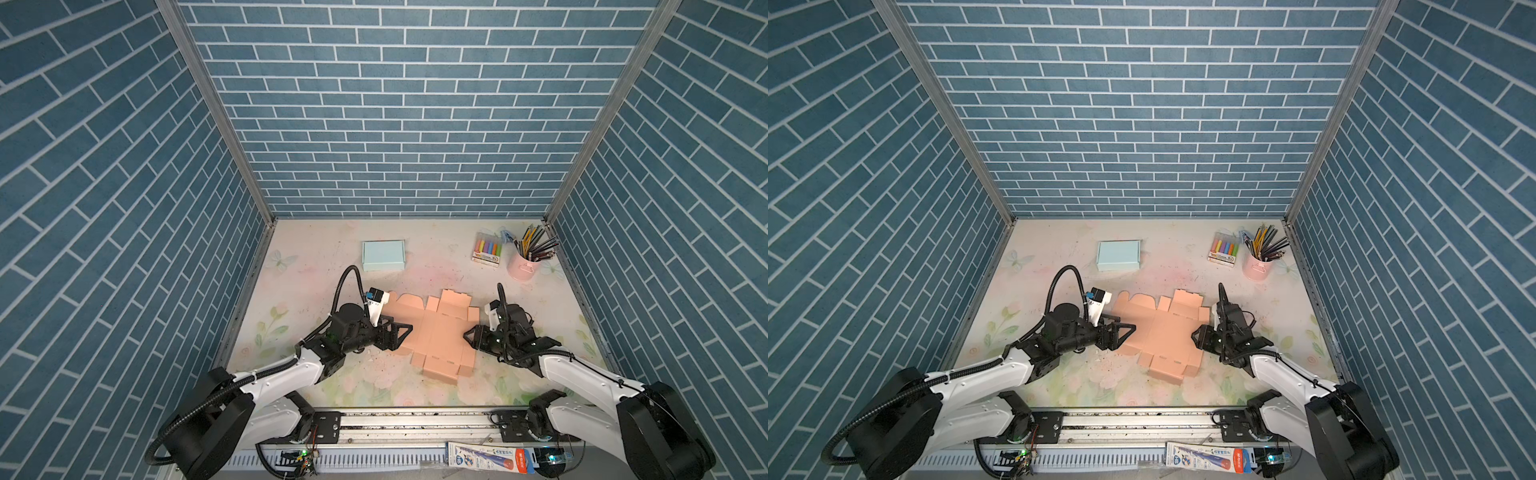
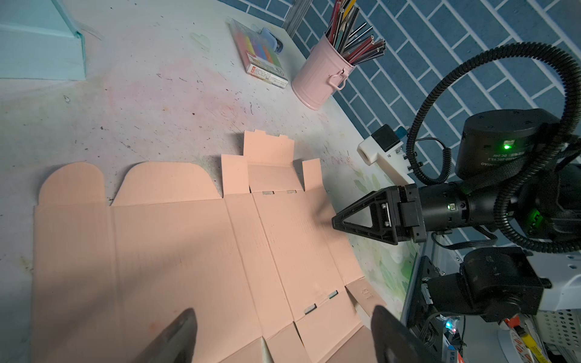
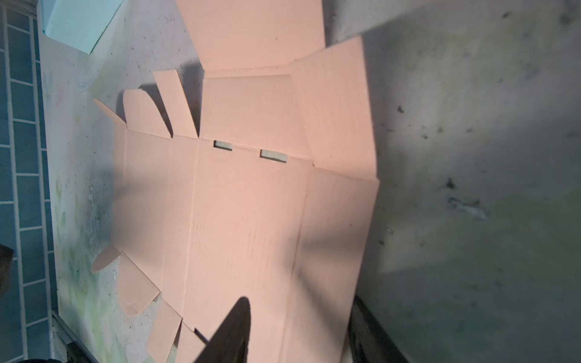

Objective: Fold the paper box

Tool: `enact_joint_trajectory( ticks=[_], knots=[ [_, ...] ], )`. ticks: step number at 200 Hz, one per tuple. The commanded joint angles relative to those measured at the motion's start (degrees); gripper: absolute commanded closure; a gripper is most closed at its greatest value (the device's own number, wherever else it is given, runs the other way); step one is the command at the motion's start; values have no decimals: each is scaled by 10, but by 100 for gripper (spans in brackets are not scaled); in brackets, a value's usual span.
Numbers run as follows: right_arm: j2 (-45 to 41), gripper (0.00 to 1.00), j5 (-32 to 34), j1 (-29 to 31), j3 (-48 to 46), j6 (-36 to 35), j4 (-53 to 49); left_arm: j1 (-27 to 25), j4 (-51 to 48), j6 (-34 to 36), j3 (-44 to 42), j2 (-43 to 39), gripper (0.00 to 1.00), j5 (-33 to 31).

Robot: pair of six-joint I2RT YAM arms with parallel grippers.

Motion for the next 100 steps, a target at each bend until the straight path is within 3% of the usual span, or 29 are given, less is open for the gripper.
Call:
enact_joint_trajectory(
  ticks=[1, 100],
  knots=[
    [18, 52, -16, -2, 2, -1, 10, -5, 10, -3, 1, 2, 13, -5],
    [49, 64, -26, -3, -2, -9, 59, -7, 3, -7, 6, 10, 13, -12]
  ],
)
